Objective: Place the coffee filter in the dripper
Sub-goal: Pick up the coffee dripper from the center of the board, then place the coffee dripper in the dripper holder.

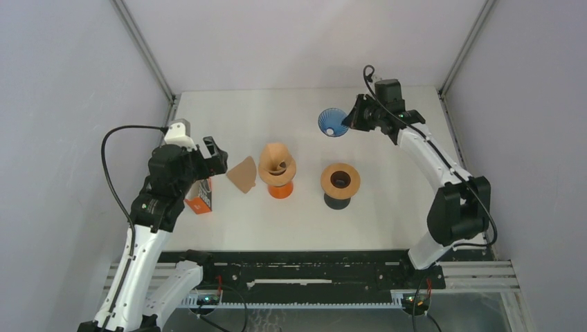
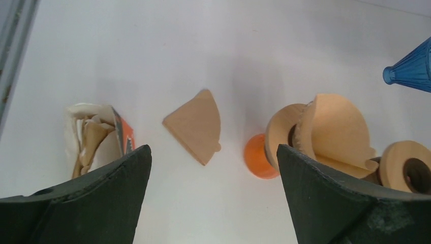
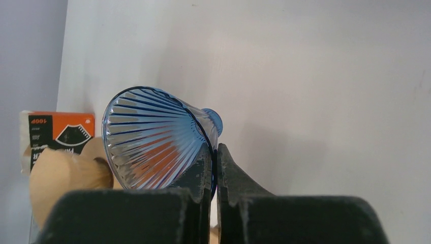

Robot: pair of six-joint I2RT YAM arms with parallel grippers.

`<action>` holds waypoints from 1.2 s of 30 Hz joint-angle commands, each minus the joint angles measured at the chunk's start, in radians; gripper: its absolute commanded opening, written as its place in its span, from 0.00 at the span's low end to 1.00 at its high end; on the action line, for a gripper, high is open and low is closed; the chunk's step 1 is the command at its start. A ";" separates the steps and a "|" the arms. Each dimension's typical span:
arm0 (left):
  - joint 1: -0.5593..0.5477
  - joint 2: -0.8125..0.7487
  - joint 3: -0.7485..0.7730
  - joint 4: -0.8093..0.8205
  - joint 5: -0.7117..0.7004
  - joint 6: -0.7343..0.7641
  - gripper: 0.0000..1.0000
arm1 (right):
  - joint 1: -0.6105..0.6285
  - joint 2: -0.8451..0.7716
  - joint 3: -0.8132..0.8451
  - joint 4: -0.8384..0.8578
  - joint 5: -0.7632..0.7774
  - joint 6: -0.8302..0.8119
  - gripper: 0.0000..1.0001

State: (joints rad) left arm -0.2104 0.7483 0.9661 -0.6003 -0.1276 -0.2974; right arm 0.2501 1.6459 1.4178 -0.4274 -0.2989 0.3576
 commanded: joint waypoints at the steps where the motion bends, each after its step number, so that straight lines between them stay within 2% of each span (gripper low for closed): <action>1: -0.001 0.004 0.090 0.022 0.117 -0.058 0.97 | 0.006 -0.126 -0.006 -0.089 0.009 -0.043 0.00; 5: -0.036 0.019 0.126 0.016 0.169 -0.101 0.95 | 0.016 -0.213 -0.014 -0.166 0.010 -0.060 0.00; 17: -0.282 0.134 0.232 0.023 0.123 -0.178 0.92 | 0.063 -0.389 -0.038 -0.382 0.008 -0.118 0.00; 27: -0.469 0.293 0.332 0.051 0.091 -0.204 0.89 | 0.114 -0.452 -0.127 -0.410 0.003 -0.123 0.00; 36: -0.576 0.441 0.426 0.060 0.085 -0.212 0.86 | 0.143 -0.455 -0.181 -0.387 0.004 -0.126 0.00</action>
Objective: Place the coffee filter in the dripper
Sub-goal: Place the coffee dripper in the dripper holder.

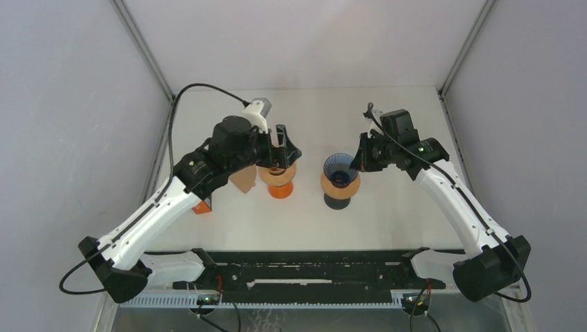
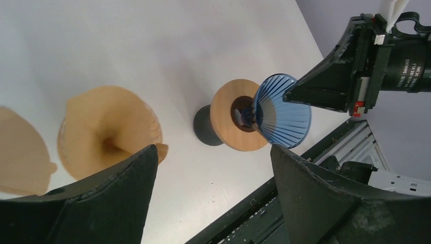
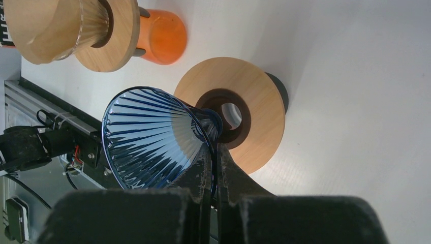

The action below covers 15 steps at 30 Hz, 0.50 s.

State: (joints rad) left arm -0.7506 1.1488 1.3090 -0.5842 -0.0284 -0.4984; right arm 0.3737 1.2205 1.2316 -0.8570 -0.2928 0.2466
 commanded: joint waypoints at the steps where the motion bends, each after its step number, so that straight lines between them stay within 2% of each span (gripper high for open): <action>1: -0.047 0.057 0.091 0.044 -0.014 -0.012 0.85 | 0.024 -0.029 0.005 0.045 -0.003 -0.015 0.00; 15: -0.125 0.249 0.188 0.011 -0.011 0.000 0.76 | 0.035 -0.014 -0.022 0.042 0.077 -0.036 0.00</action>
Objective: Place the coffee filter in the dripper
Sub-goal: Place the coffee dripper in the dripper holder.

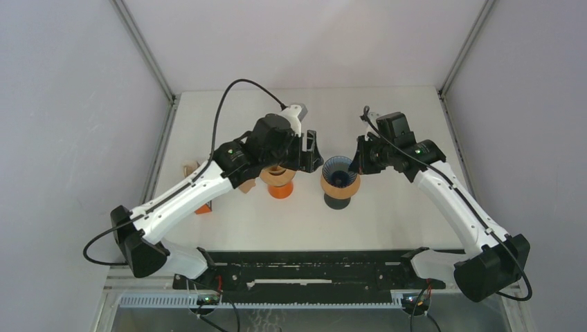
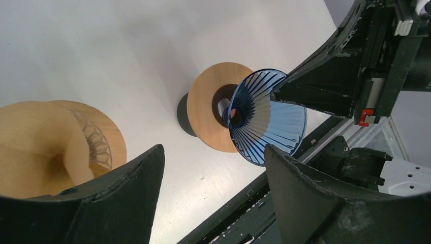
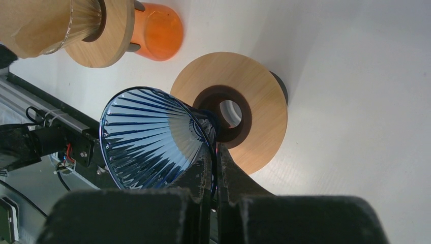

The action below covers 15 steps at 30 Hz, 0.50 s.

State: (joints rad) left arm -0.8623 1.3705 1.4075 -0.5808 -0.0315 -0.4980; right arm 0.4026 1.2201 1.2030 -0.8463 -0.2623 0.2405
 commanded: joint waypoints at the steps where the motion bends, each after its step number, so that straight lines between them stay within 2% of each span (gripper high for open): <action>1: -0.016 0.038 0.098 0.001 -0.008 0.003 0.76 | 0.007 -0.015 0.006 0.034 0.045 -0.030 0.00; 15: -0.021 0.082 0.129 -0.014 -0.022 0.009 0.73 | -0.001 -0.068 0.007 0.075 0.030 -0.017 0.00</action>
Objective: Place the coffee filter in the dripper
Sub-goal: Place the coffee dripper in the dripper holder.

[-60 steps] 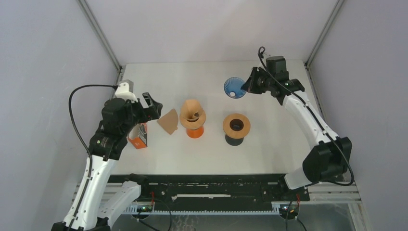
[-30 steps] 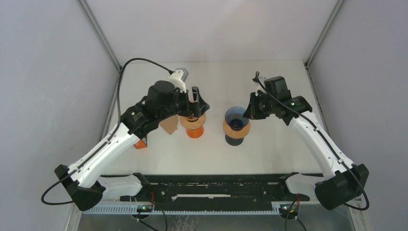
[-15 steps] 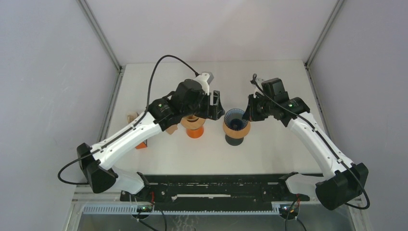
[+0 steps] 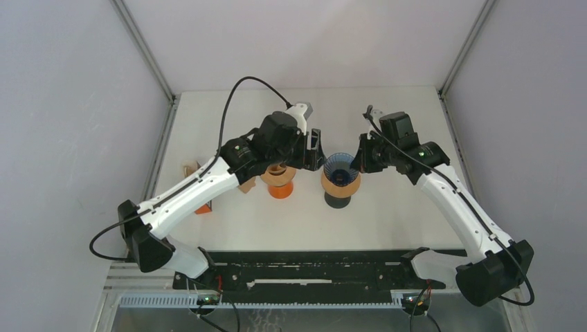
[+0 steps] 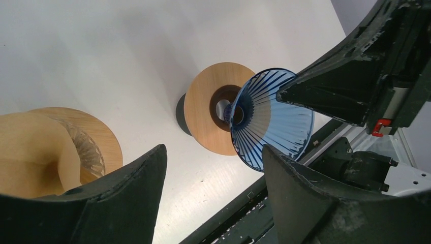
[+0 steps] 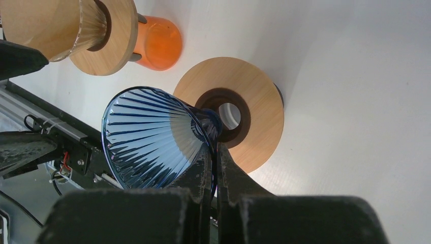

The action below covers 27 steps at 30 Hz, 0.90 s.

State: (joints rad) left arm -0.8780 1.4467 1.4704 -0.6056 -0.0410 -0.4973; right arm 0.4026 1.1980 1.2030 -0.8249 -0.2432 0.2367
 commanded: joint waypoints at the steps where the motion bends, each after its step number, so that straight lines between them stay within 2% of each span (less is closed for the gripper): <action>1: -0.006 0.008 0.068 0.011 -0.011 0.008 0.73 | -0.004 -0.047 0.007 0.054 0.010 -0.013 0.00; 14: -0.006 0.062 0.091 0.020 0.012 0.009 0.70 | -0.012 0.005 -0.028 0.067 0.022 -0.016 0.00; 27: -0.007 0.142 0.104 0.019 0.042 0.005 0.62 | -0.027 0.039 -0.059 0.060 0.028 -0.025 0.00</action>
State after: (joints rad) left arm -0.8791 1.5688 1.5154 -0.6079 -0.0208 -0.4973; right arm 0.3813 1.2312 1.1431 -0.7872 -0.2188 0.2317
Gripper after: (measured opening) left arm 0.632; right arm 0.034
